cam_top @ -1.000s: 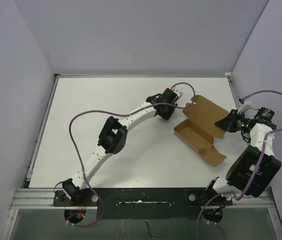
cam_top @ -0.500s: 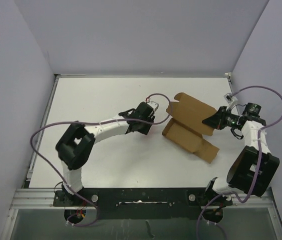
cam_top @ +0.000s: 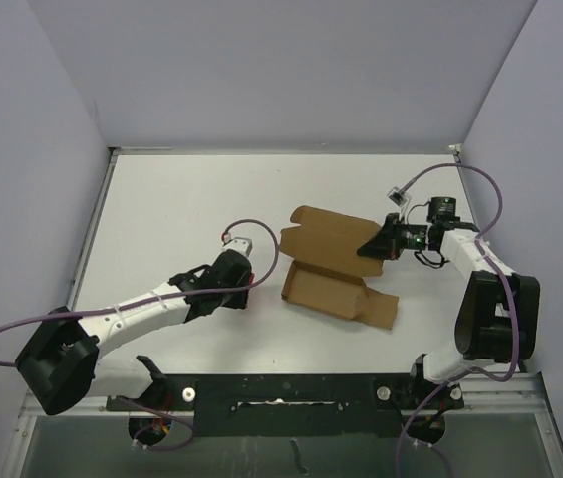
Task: Fold the paper box
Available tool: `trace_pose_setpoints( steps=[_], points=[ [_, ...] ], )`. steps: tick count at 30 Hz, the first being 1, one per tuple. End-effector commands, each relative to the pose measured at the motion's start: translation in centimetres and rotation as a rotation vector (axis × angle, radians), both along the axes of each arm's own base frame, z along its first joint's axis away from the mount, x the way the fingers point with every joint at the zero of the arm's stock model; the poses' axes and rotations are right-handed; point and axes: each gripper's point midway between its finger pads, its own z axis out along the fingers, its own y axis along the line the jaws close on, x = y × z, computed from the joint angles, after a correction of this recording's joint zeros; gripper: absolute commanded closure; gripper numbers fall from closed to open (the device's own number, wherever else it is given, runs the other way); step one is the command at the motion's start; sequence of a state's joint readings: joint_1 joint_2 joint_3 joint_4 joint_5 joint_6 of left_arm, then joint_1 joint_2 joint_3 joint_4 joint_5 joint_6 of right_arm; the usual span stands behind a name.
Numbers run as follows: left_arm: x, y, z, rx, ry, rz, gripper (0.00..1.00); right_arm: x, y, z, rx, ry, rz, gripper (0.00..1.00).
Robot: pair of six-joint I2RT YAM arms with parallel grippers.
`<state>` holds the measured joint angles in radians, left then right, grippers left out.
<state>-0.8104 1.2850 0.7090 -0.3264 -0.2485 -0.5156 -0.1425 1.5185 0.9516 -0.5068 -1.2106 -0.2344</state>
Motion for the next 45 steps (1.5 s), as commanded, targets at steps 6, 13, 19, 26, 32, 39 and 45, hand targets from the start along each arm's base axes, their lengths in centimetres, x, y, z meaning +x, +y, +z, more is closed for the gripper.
trace_pose_setpoints(
  steps=[6, 13, 19, 26, 32, 39, 45],
  points=[
    [-0.1, 2.0, -0.7, 0.016, 0.011, 0.135, 0.8, -0.7, 4.1, 1.1, 0.013, -0.064, 0.177, 1.0],
    [-0.1, 2.2, -0.3, 0.009, 0.018, 0.163, 0.6, -1.3, 5.4, 0.6, 0.015, -0.034, 0.222, 1.0],
    [-0.9, 2.3, 1.9, -0.054, -0.006, 0.148, 0.56, -1.6, 5.8, 0.7, 0.013, -0.038, 0.238, 1.0],
    [-1.9, -2.3, 8.3, -0.443, -0.207, -0.127, 0.17, -1.6, 5.3, 1.3, -0.017, -0.097, 0.238, 1.0],
    [0.1, -2.7, 14.0, -0.748, -0.315, -0.258, 0.02, -2.1, 5.3, 2.1, 0.004, -0.136, 0.275, 1.0],
    [3.5, -3.7, 15.7, -0.924, -0.258, -0.422, 0.06, -2.4, 5.6, 2.3, -0.009, -0.161, 0.303, 1.0],
    [5.8, -4.1, 14.5, -0.815, -0.299, -0.432, 0.09, -2.7, 6.1, 2.3, -0.025, -0.182, 0.334, 1.0]
  ],
)
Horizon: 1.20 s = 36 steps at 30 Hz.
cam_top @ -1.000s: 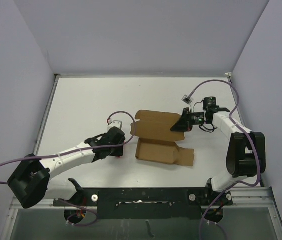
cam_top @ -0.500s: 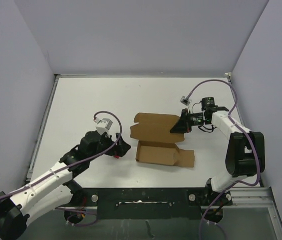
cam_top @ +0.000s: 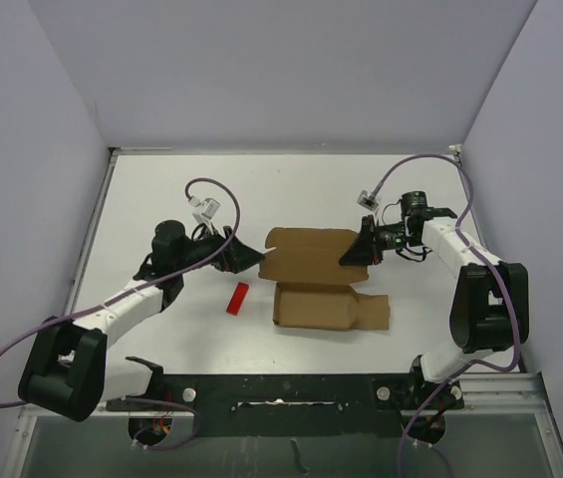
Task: Fold the paper box
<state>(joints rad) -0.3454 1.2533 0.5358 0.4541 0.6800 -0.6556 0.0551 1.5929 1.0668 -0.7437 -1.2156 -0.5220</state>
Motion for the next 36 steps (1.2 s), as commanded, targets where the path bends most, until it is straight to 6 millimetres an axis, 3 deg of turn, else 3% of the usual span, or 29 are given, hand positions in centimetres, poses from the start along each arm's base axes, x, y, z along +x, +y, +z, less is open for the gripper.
trace_pose_setpoints(
  steps=[1, 6, 11, 15, 24, 29, 34, 36],
  points=[
    [1.5, -1.1, 4.4, 0.001, -0.234, -0.069, 0.09, 0.0, 0.8, 2.4, 0.026, -0.105, 0.048, 1.0],
    [3.3, -1.5, 4.5, 0.1, -0.238, -0.046, 0.14, -0.1, 1.0, 2.3, 0.02, -0.108, 0.061, 1.0],
    [3.8, -3.0, 4.7, 0.216, -0.22, -0.092, 0.22, -0.1, 1.0, 2.3, 0.01, -0.118, 0.059, 1.0],
    [3.8, -4.6, 5.2, 0.327, -0.247, -0.188, 0.22, -0.2, 1.0, 2.4, 0.011, -0.124, 0.063, 1.0],
    [3.5, -6.2, 3.9, 0.377, -0.253, -0.458, 0.28, -0.7, 1.3, 2.7, 0.01, -0.15, 0.084, 1.0],
    [2.3, -7.5, 2.4, 0.354, -0.178, -0.616, 0.41, -0.9, 1.4, 2.9, 0.012, -0.162, 0.093, 1.0],
    [1.0, -8.5, 1.5, 0.344, -0.125, -0.704, 0.62, -0.9, 1.4, 2.9, 0.009, -0.165, 0.095, 1.0],
    [0.9, -8.6, 1.4, 0.345, -0.13, -0.712, 0.63, -1.0, 1.5, 2.8, 0.008, -0.164, 0.097, 1.0]
  ],
)
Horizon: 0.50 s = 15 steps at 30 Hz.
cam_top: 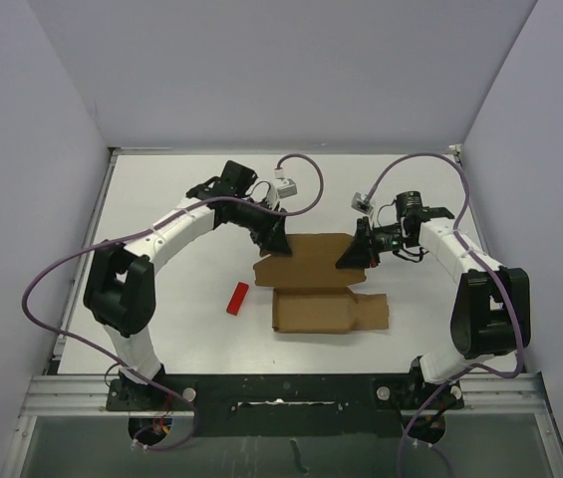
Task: Fold the paper box
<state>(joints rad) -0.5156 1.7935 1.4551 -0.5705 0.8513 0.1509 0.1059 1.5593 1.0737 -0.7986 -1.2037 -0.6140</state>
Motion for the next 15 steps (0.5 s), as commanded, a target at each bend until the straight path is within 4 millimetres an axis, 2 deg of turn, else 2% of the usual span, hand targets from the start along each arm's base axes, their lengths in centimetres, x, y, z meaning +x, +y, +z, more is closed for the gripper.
trace_pose_setpoints(
  steps=[1, 4, 8, 9, 15],
  points=[
    [-1.4, -0.7, 1.3, -0.039, 0.0, -0.098, 0.63, 0.4, 0.4, 2.3, 0.026, -0.093, 0.02, 1.0],
    [-1.7, -0.8, 1.5, -0.051, -0.005, -0.108, 0.72, 0.4, 0.4, 2.2, 0.024, -0.09, 0.022, 1.0],
    [-1.9, -0.9, 1.9, -0.067, -0.003, -0.121, 0.97, 0.4, 0.4, 2.1, 0.022, -0.091, 0.022, 1.0],
    [-2.0, -1.0, 2.0, -0.068, -0.003, -0.122, 1.0, 0.4, 0.4, 2.2, 0.022, -0.092, 0.022, 1.0],
    [-2.1, -0.5, 3.0, -0.061, -0.072, -0.076, 1.0, 0.3, 0.3, 2.4, 0.022, -0.102, 0.021, 0.98]
  ],
)
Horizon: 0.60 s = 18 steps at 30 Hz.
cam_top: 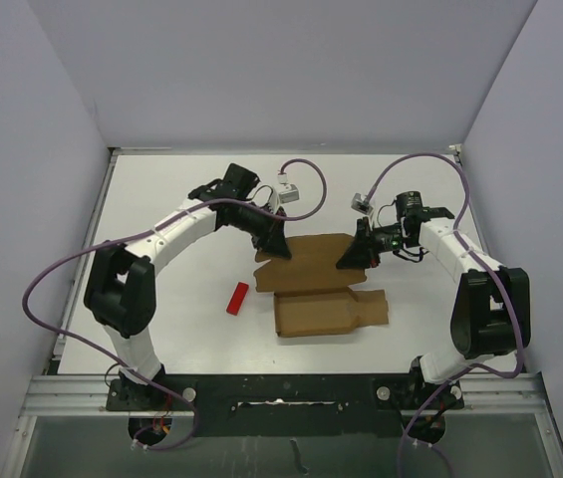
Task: Fold the paper box
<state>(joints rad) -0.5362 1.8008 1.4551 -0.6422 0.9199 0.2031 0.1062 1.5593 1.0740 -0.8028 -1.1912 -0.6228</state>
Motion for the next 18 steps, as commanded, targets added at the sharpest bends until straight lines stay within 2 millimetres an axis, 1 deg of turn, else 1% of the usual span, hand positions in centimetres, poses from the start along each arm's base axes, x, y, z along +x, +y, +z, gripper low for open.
trace_pose_setpoints(
  steps=[1, 4, 6, 7, 10, 11, 13, 15, 18],
  points=[
    [0.3, 0.1, 3.5, -0.051, -0.138, 0.029, 1.0, 0.3, 0.4, 2.7, 0.034, -0.103, 0.021, 0.94],
    [0.5, 0.9, 4.5, -0.041, -0.207, 0.073, 1.0, 0.3, 0.0, 3.4, 0.028, -0.136, 0.012, 0.75],
    [0.4, 1.5, 4.6, -0.027, -0.237, 0.098, 1.0, 0.5, -0.6, 4.1, 0.027, -0.163, -0.008, 0.63],
    [0.3, 1.8, 4.7, -0.022, -0.252, 0.109, 1.0, 0.6, -1.0, 4.5, 0.031, -0.177, -0.024, 0.57],
    [0.2, 2.7, 4.9, -0.003, -0.289, 0.145, 1.0, 1.0, -2.7, 5.5, 0.04, -0.218, -0.09, 0.43],
    [0.2, 3.0, 4.9, 0.001, -0.3, 0.161, 1.0, 1.2, -3.2, 5.5, 0.042, -0.219, -0.117, 0.4],
    [0.1, 3.3, 5.3, -0.01, -0.321, 0.182, 1.0, 1.8, -4.2, 5.1, 0.03, -0.2, -0.187, 0.39],
    [0.2, 3.6, 5.4, -0.014, -0.34, 0.201, 1.0, 2.8, -5.0, 3.6, -0.017, -0.18, -0.267, 0.39],
    [0.4, 4.2, 5.4, -0.007, -0.365, 0.235, 1.0, 4.6, -6.4, 0.7, -0.103, -0.143, -0.375, 0.41]
  ],
)
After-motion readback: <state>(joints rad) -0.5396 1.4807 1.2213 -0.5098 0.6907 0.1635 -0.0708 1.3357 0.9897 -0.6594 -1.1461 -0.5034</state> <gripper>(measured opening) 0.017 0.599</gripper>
